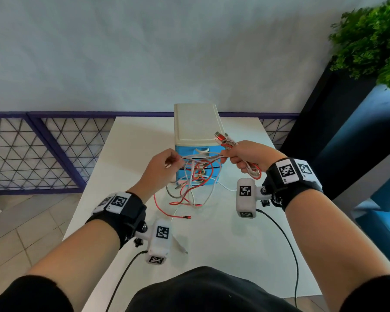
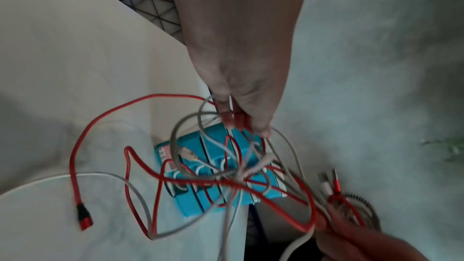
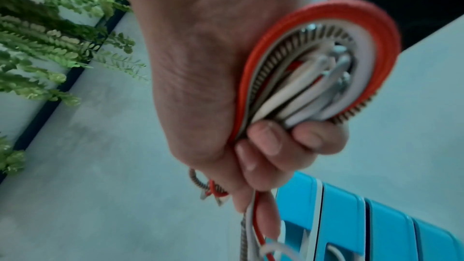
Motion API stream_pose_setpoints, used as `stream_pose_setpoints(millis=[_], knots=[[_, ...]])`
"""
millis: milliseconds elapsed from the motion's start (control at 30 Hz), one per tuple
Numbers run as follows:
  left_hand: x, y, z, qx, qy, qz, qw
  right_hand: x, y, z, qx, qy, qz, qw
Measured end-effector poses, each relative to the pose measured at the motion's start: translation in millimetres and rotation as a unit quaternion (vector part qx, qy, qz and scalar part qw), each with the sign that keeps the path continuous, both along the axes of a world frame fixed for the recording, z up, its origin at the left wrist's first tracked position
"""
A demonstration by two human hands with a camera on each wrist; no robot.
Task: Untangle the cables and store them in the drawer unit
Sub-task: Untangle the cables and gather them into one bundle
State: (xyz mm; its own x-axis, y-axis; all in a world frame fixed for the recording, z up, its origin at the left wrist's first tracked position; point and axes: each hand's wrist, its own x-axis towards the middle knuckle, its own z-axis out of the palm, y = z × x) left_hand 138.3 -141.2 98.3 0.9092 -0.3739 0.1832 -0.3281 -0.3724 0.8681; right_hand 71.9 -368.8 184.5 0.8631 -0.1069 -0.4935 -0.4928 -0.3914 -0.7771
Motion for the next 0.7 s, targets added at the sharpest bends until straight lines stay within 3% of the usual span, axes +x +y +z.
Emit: stream_pose_setpoints(millis=[133, 333, 467, 567, 700], knots=[[-7.1, 0.5, 20.7, -0.069, 0.077, -0.086, 0.991, 2.5, -0.8, -2.1, -0.102, -0.042, -0.034, 0.993], [-6.0, 3.5, 24.3, -0.231, 0.202, -0.089, 0.948, 6.5, 7.5, -4.4, -0.126, -0.08, -0.038, 0.988], [-8.5, 1.5, 27.4, -0.303, 0.239, -0.07, 0.92, 5.1, 4.0, -0.1, -0.096, -0.108, 0.006, 0.989], [-8.0, 4.6, 31.2, -0.352, 0.261, -0.06, 0.897, 4.2, 0.6, 0.9, -0.13, -0.114, 0.052, 0.984], [-5.2, 6.8, 39.8, -0.337, 0.233, -0.049, 0.911, 5.2, 0.6, -5.5, -0.137, -0.116, 0.063, 0.982]])
